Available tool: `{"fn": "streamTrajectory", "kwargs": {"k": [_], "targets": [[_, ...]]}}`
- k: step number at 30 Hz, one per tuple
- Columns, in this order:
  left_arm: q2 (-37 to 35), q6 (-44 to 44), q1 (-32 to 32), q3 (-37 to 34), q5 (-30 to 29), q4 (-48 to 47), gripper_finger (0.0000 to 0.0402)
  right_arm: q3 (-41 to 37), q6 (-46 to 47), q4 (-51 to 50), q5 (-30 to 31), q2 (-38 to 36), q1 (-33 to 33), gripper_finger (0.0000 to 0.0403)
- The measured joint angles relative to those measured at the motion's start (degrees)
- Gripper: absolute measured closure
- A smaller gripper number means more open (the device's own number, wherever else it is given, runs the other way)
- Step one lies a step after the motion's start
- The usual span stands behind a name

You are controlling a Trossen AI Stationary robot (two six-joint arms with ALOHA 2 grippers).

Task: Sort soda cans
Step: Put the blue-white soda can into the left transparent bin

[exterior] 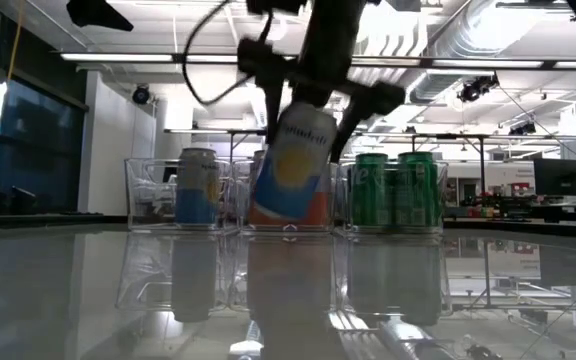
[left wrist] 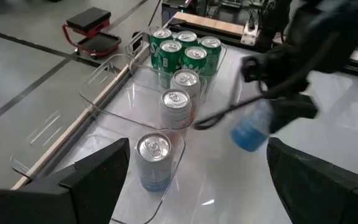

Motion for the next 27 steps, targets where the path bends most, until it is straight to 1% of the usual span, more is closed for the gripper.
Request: {"fn": "streamTrajectory", "kwargs": {"k": [5,10,14,23,27], "targets": [[0.6,1.0,0.0,0.0,0.2,0.1,0.0046,0.0,-3.4,0.5,-1.8,2.7,-3.1,0.0089],[0.6,1.3,0.0,0.0,0.2,1.0,0.0046,0.0,-4.1,0.8,-1.5,3.1,-4.3,0.0089],[0.6,2.0,0.0,0.0,1.7,1.9,0.0046,0.0,-4.3,0.5,-1.1,3.1,-4.4,0.0089],[0.6,2.0,0.0,0.0,1.9,3.0,0.0046,-0.1,-3.9,0.8,0.8,3.1,-3.9,0.0089],[0.6,0.1,0.0,0.0,1.9,3.0,0.0046,-0.1,-2.6,1.0,1.5,3.1,-3.8,0.0089]]}}
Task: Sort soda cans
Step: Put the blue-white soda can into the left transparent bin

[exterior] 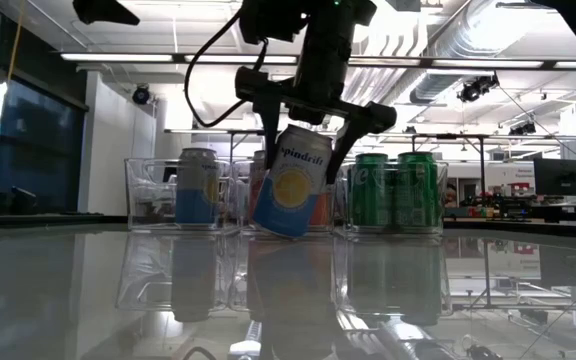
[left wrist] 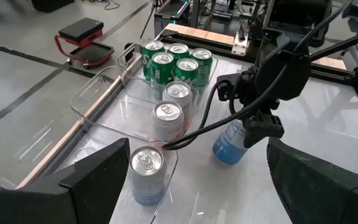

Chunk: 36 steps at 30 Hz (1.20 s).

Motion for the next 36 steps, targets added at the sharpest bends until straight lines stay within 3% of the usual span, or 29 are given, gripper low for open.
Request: {"fn": "streamTrajectory", "kwargs": {"k": [21,27,36], "targets": [[-0.3,-1.7,0.0,0.0,0.3,-0.1,0.0046,-0.1,-6.4,1.4,2.5,0.1,0.2,0.0089],[-0.3,-1.8,0.0,0.0,0.3,-0.1,0.0046,-0.1,-12.7,2.6,3.5,0.1,0.0,0.0089],[-0.3,-2.7,0.0,0.0,0.3,-0.1,0.0046,-0.1,-12.6,2.1,0.3,0.1,-1.0,0.0089]]}}
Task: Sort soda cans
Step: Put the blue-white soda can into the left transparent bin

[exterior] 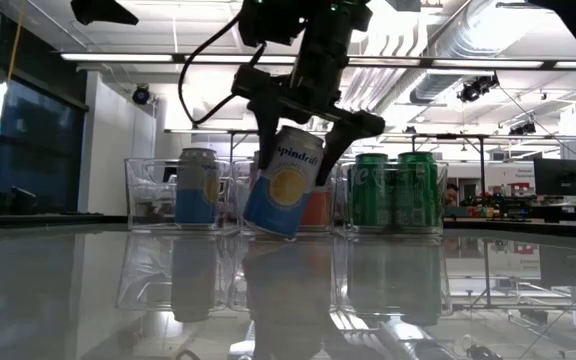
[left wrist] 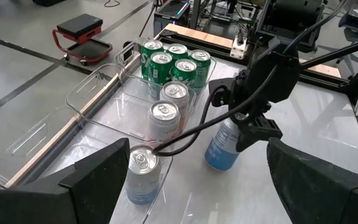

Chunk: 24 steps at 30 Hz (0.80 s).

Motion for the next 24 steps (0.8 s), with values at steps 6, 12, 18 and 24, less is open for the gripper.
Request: {"fn": "streamTrajectory", "kwargs": {"k": [6,12,18,24], "targets": [[0.0,0.0,0.0,0.0,-0.3,0.0,0.0046,0.0,-1.6,2.2,-0.7,0.0,-0.9,0.0080],[0.0,0.0,0.0,0.0,-0.3,0.0,0.0046,0.0,-1.4,4.2,-0.8,0.1,-1.8,0.0066],[0.0,0.0,0.0,0.0,-0.4,-0.1,0.0046,0.0,-1.8,4.4,-0.3,0.0,-1.9,0.0063],[0.0,0.0,0.0,0.1,-0.4,-1.3,0.0046,0.4,-2.6,4.2,-0.2,-0.1,-0.5,0.0063]]}}
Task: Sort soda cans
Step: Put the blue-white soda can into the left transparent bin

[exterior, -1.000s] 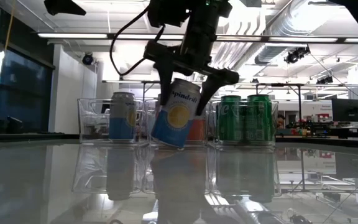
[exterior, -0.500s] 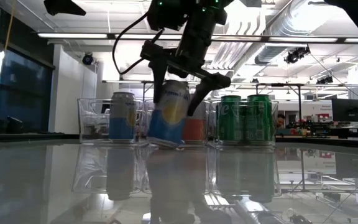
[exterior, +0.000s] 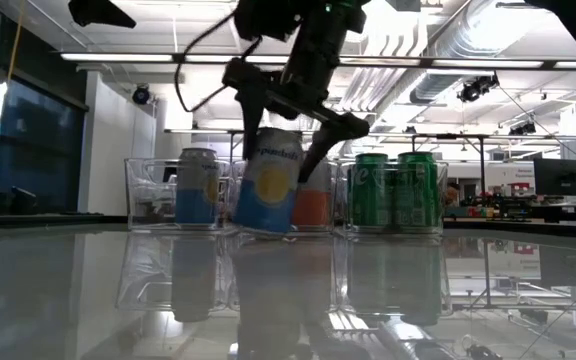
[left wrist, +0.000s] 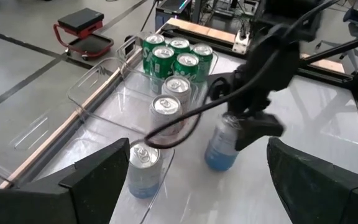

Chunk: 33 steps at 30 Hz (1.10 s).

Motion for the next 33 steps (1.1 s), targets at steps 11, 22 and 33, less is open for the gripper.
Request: {"fn": "streamTrajectory", "kwargs": {"k": [11,22,33], "targets": [[0.1,1.6,0.0,0.0,-1.7,-4.4,0.0046,7.3,-3.1,-7.4,7.4,-0.2,4.1,0.0064],[4.1,-1.5,-3.5,0.0,-0.3,-0.7,0.0046,25.6,-15.7,-26.3,18.0,-0.7,13.3,0.0064],[9.6,-12.4,-10.4,-3.0,-3.1,14.5,0.0046,4.9,-1.0,-35.7,25.7,-12.9,21.6,0.0064]]}}
